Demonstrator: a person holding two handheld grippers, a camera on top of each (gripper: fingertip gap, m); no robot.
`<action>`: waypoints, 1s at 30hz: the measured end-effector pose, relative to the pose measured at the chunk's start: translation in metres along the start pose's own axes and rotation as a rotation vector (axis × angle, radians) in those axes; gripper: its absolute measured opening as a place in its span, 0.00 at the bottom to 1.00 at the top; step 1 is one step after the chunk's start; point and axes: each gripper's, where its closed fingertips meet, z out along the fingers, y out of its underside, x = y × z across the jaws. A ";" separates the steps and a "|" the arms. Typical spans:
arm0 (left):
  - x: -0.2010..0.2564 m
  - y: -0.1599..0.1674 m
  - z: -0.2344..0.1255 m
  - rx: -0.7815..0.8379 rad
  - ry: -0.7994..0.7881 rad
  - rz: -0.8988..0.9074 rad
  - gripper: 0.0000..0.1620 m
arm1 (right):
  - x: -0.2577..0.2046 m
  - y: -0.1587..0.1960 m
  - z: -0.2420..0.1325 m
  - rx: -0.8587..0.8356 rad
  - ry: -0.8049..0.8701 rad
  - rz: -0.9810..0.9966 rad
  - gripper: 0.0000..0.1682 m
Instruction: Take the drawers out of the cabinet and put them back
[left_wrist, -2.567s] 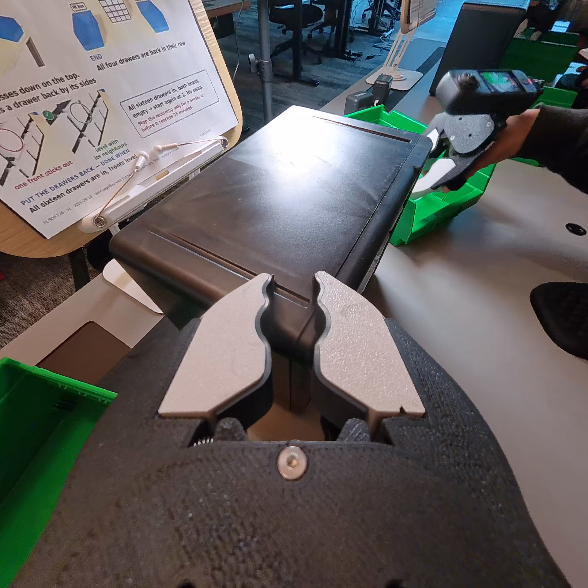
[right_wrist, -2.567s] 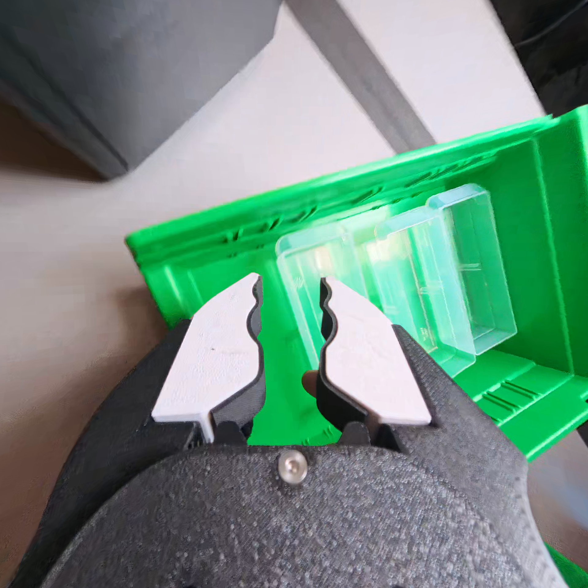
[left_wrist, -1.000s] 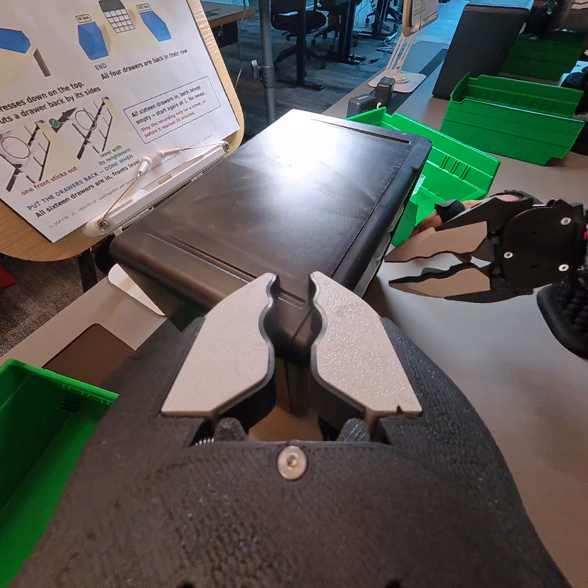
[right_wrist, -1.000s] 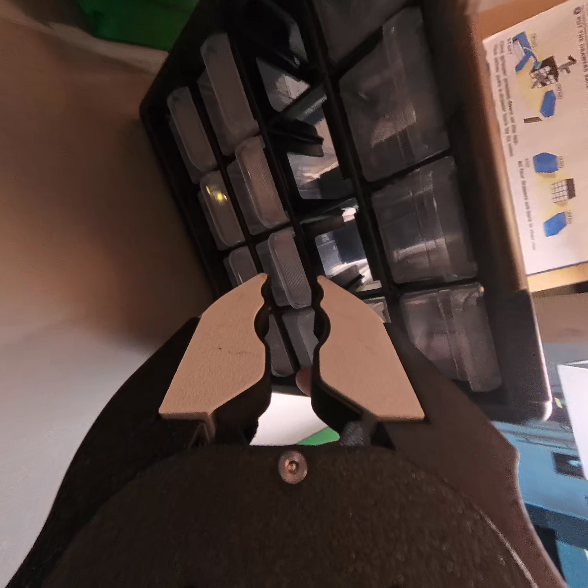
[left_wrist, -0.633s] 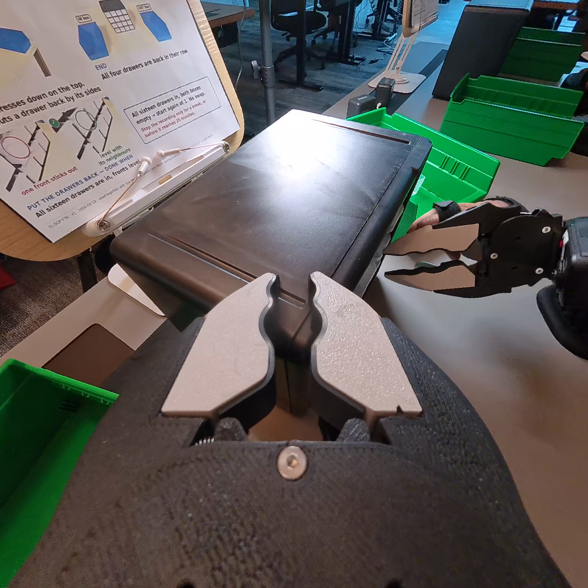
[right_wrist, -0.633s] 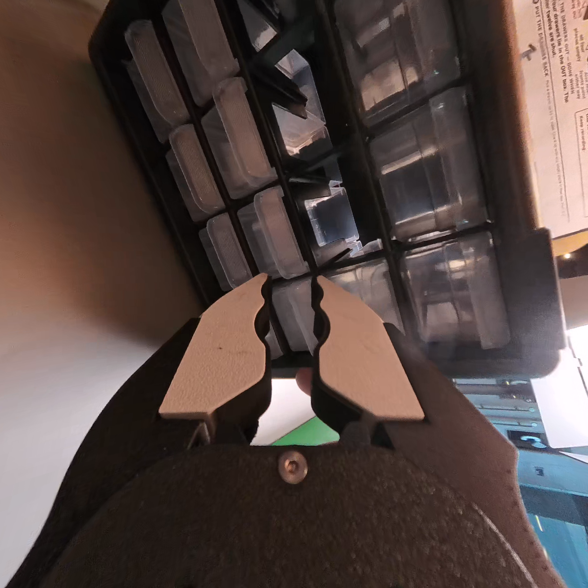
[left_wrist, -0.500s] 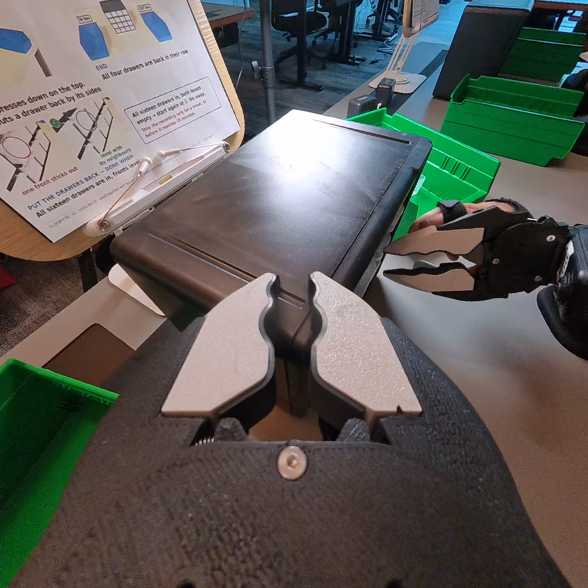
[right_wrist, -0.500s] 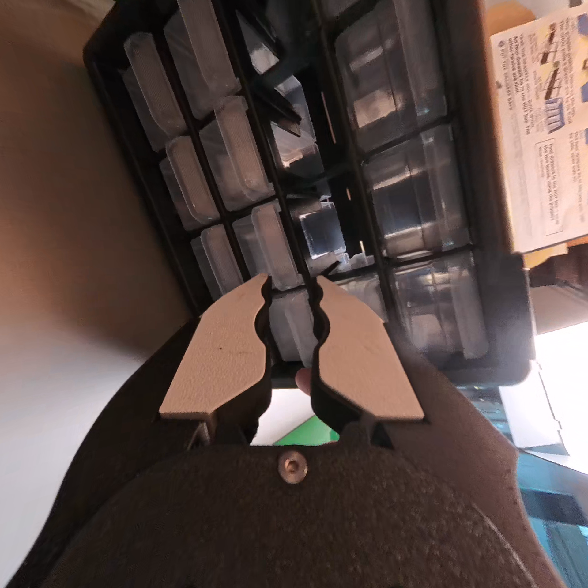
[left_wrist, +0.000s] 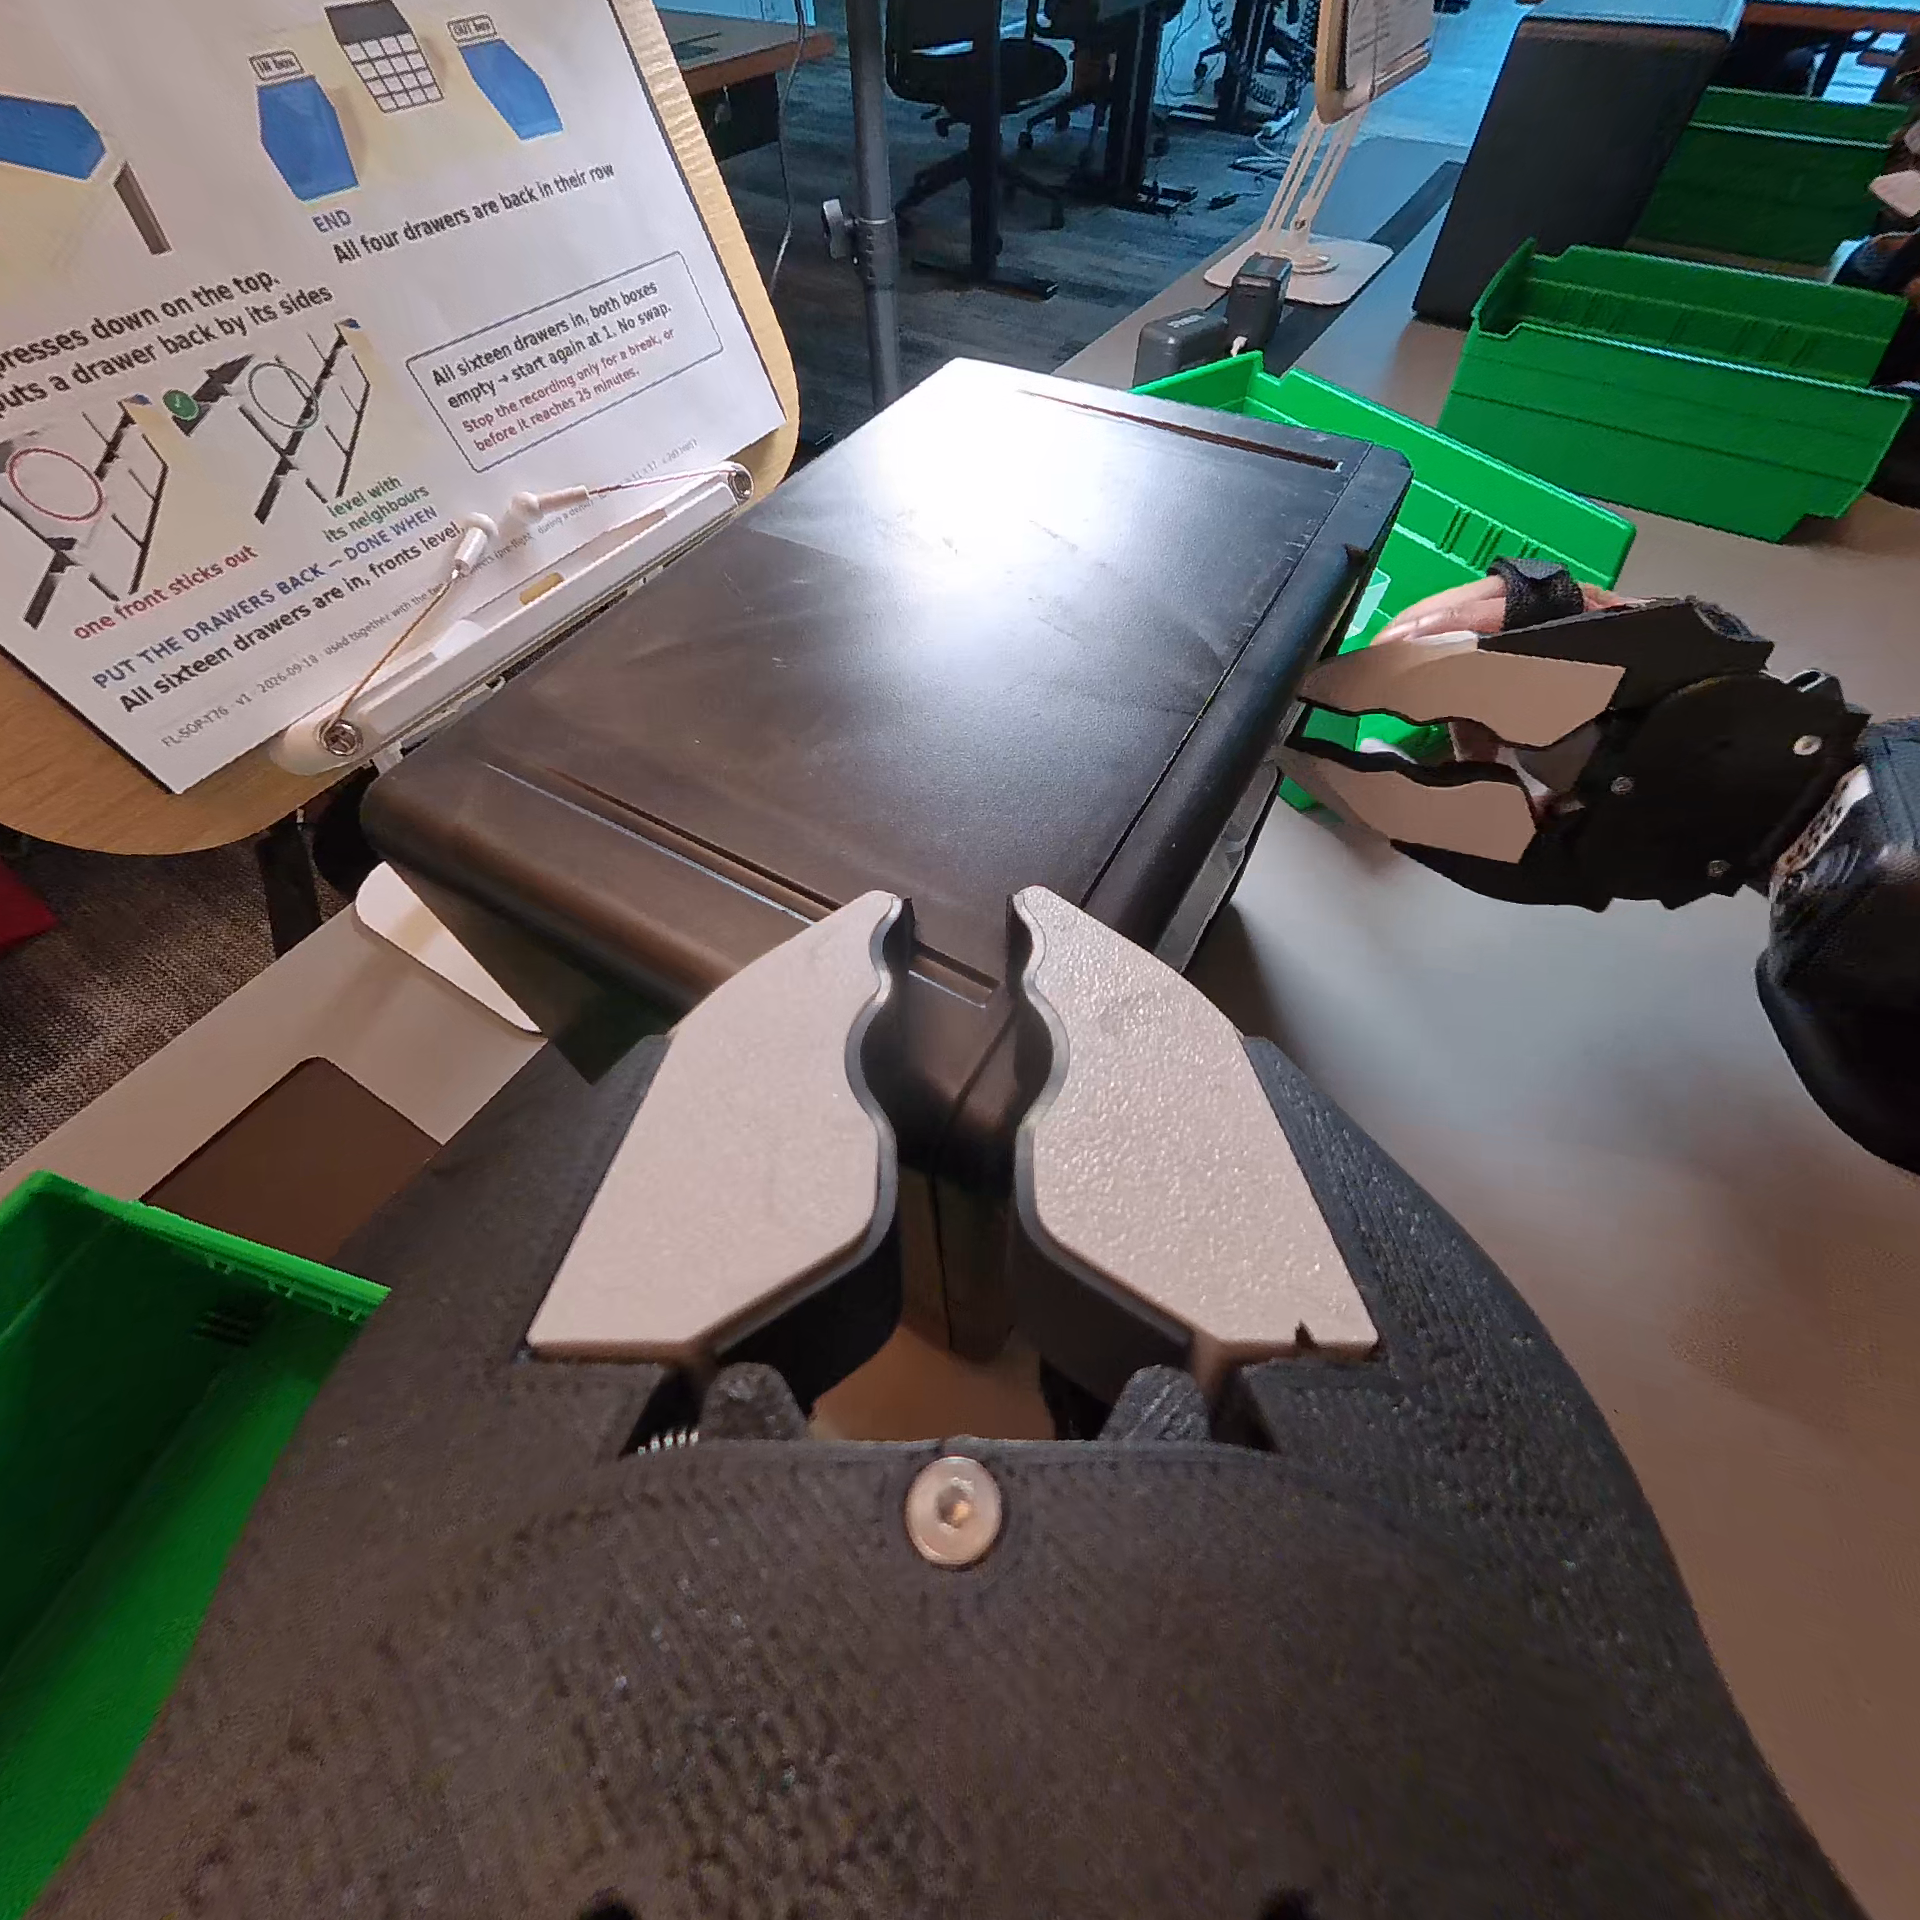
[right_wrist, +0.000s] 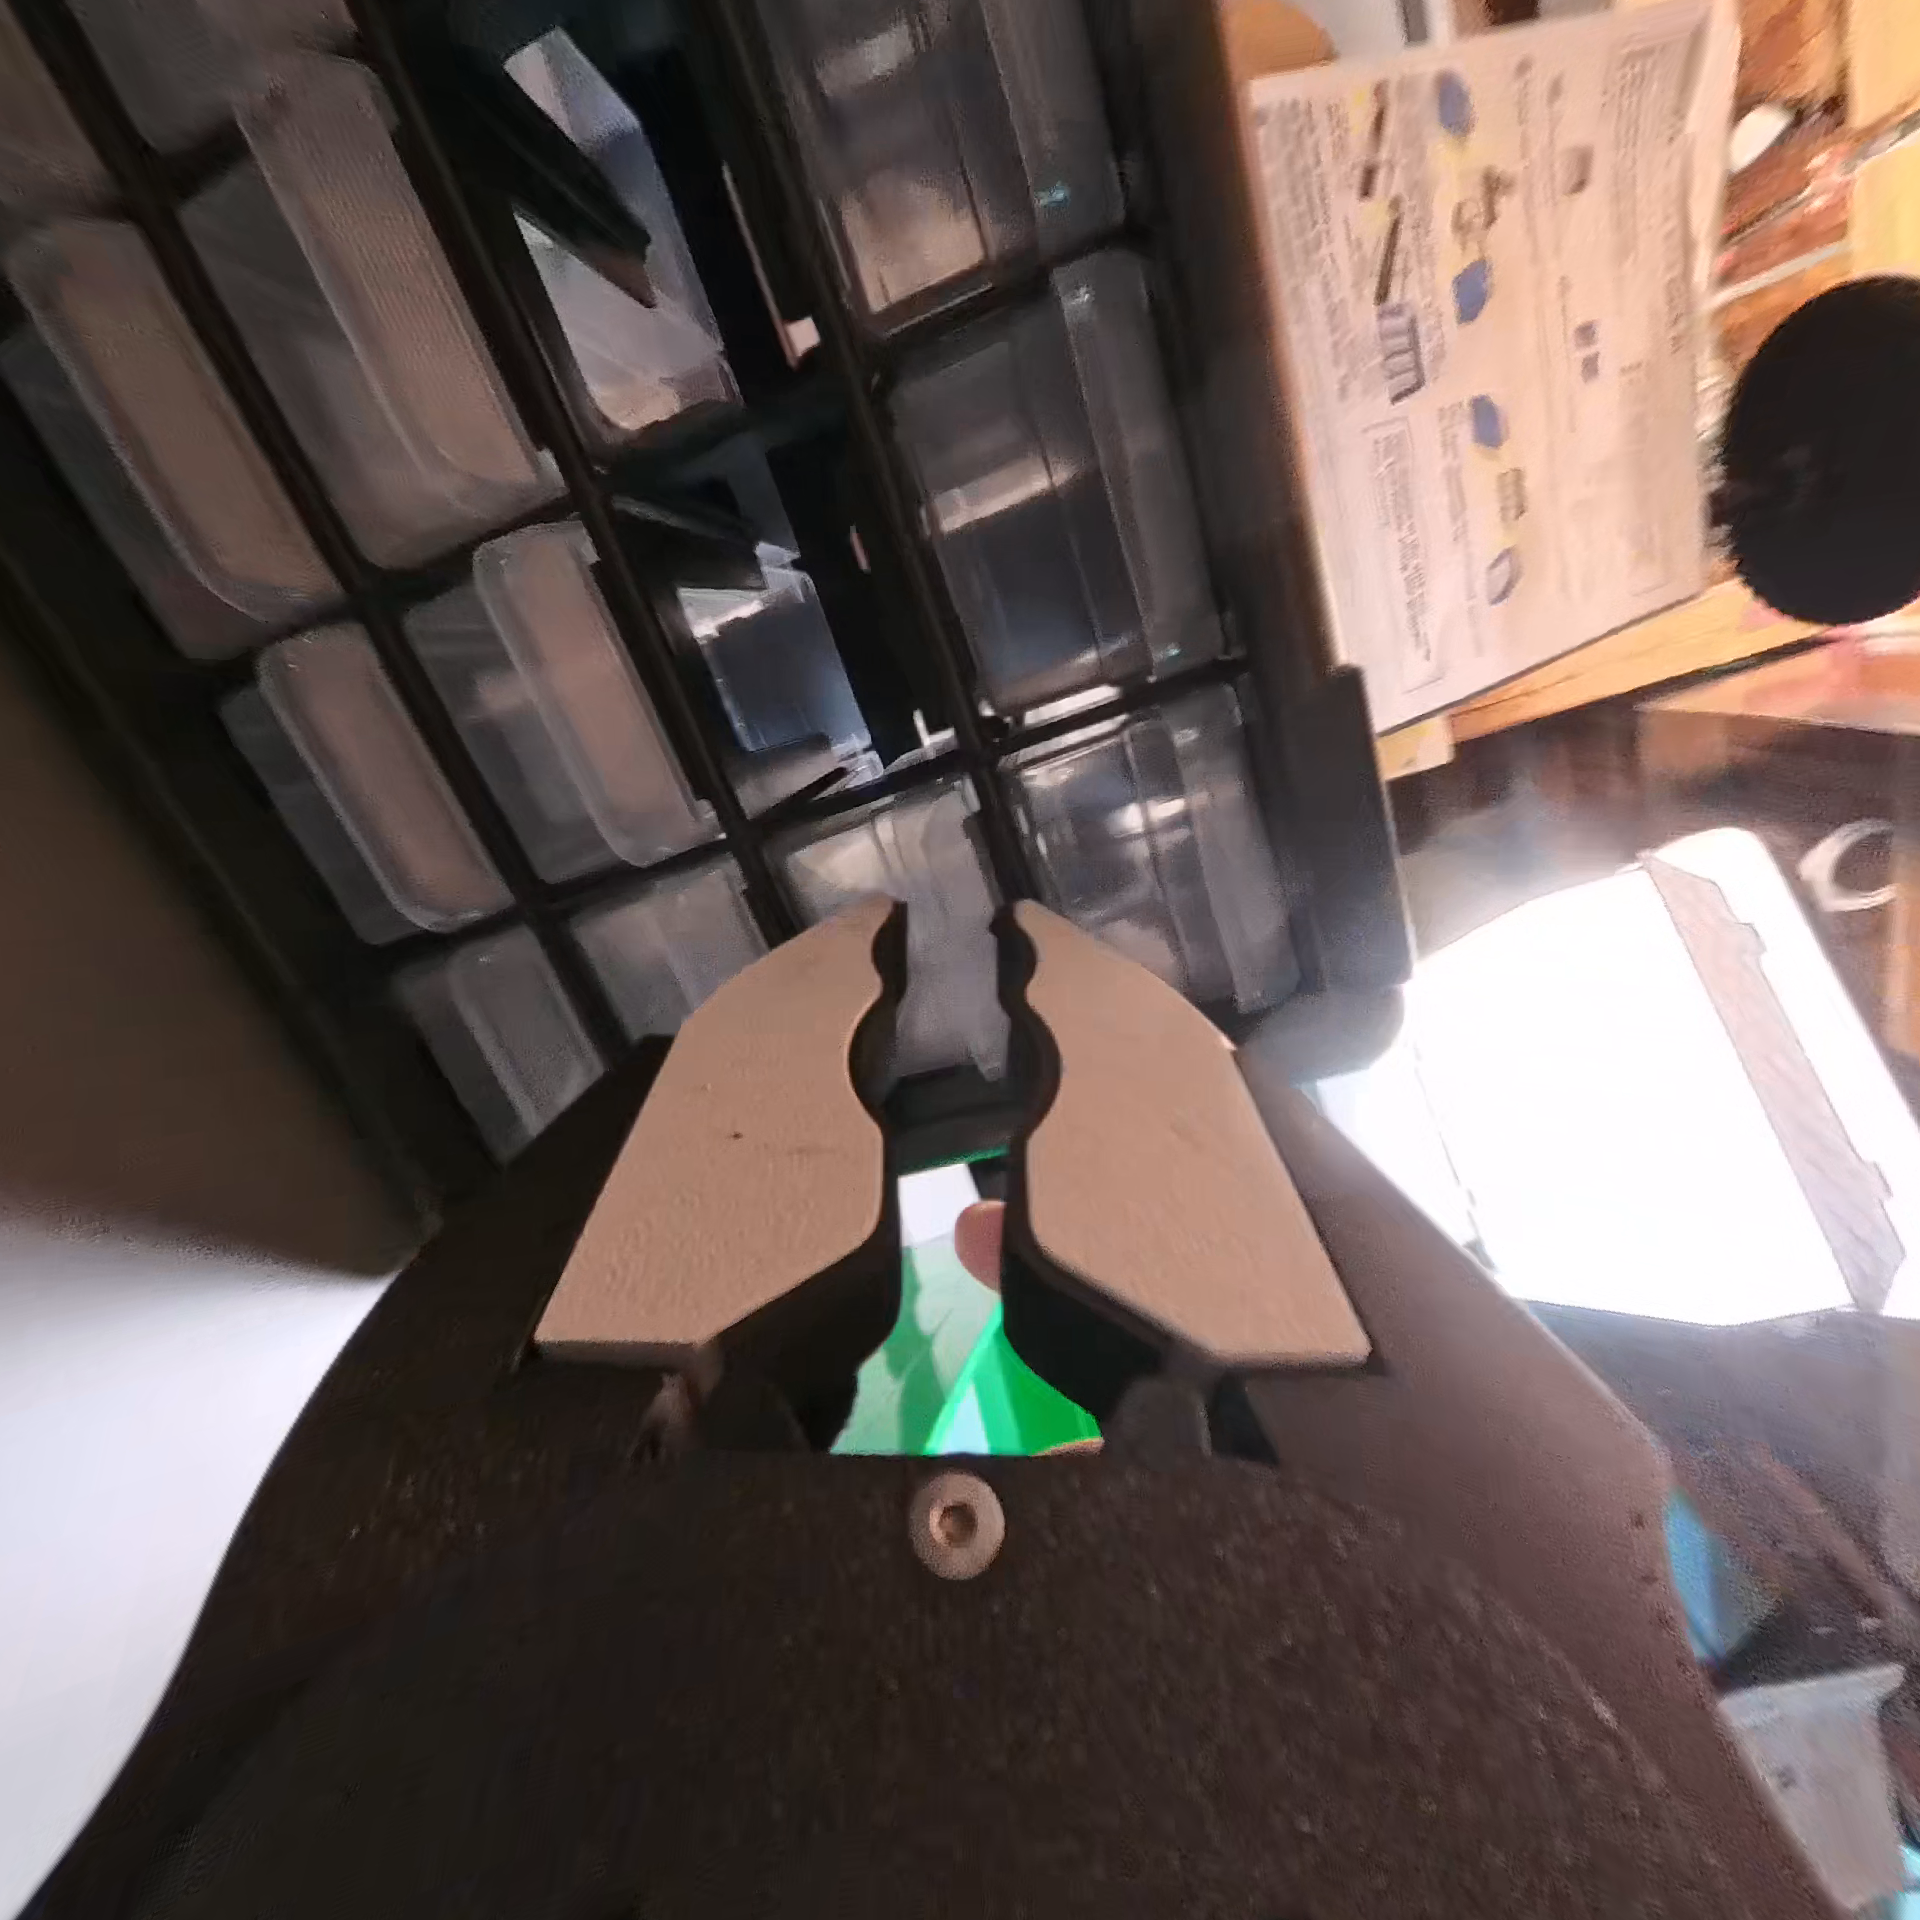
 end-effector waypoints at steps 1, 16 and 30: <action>0.000 0.000 0.000 0.000 -0.001 0.001 0.11 | 0.001 -0.001 0.001 0.010 0.012 -0.017 0.08; 0.000 0.000 0.000 0.004 0.003 -0.005 0.11 | -0.004 -0.009 -0.059 0.077 -0.013 -0.065 0.06; 0.000 0.000 0.000 0.006 0.000 -0.001 0.11 | -0.009 -0.009 -0.046 0.023 -0.181 -0.114 0.12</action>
